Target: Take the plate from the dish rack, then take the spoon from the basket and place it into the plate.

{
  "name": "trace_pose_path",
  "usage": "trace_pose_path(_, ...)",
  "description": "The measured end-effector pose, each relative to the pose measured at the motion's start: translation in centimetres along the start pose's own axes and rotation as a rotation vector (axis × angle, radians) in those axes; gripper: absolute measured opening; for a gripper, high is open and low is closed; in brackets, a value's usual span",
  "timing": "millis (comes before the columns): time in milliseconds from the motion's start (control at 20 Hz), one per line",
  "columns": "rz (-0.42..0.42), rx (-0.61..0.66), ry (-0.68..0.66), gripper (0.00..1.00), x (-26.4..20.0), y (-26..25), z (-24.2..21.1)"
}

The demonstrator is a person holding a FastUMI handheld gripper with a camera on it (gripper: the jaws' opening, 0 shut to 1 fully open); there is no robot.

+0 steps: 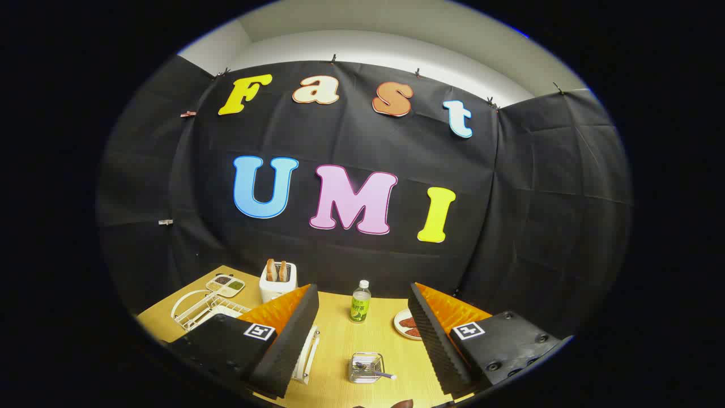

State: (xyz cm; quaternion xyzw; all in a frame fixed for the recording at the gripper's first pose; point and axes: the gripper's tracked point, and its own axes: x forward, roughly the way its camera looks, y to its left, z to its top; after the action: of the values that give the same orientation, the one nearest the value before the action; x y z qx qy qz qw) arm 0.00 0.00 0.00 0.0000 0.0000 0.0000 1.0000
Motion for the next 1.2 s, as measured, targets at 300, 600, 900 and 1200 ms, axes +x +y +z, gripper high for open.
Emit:
trace_pose_path(300,-0.008,0.010,0.016,0.97,0.24,-0.28,-0.32)
trace_pose_path(600,-0.007,0.011,0.025,0.98,0.50,-0.21,-0.36)
trace_pose_path(900,-0.006,0.016,0.028,0.97,0.44,0.06,-0.46)
trace_pose_path(1200,-0.009,0.018,0.037,0.97,0.31,0.10,-0.68)
